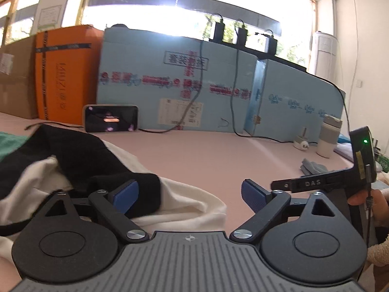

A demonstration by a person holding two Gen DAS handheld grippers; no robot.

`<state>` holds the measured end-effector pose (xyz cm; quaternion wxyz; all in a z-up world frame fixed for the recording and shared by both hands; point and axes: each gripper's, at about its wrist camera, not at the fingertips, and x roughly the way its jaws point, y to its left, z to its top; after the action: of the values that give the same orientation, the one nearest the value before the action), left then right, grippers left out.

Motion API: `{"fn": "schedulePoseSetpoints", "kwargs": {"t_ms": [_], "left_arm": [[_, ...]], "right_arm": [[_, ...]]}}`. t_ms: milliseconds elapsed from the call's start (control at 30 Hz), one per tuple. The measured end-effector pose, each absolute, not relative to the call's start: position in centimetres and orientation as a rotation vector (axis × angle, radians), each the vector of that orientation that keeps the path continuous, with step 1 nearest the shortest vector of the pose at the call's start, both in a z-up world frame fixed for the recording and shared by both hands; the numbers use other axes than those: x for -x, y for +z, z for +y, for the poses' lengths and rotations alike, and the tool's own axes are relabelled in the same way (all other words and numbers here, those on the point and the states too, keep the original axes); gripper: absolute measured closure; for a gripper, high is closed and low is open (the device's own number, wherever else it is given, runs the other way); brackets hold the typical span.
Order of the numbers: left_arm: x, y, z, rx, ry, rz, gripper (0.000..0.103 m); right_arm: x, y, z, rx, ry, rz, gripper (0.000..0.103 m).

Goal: Fold clothes

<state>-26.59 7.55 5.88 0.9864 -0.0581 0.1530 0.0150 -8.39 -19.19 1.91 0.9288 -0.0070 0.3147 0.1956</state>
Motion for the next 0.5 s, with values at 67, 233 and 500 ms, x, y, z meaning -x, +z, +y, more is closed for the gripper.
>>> {"fn": "schedulePoseSetpoints", "kwargs": {"t_ms": [67,233,500], "left_arm": [[28.4,6.6,9.1,0.091,0.133,0.266,0.000],[30.9,6.1,14.2,0.104,0.362,0.284,0.000],[32.7,4.5,19.7,0.218,0.462,0.319,0.000]], "right_arm": [[8.6,2.2,-19.7,-0.016,0.408,0.620,0.000],[10.2,3.2,-19.5,-0.029,0.514,0.528,0.000],[14.8,6.3,-12.9,0.234,0.674,0.431,0.000]]}}
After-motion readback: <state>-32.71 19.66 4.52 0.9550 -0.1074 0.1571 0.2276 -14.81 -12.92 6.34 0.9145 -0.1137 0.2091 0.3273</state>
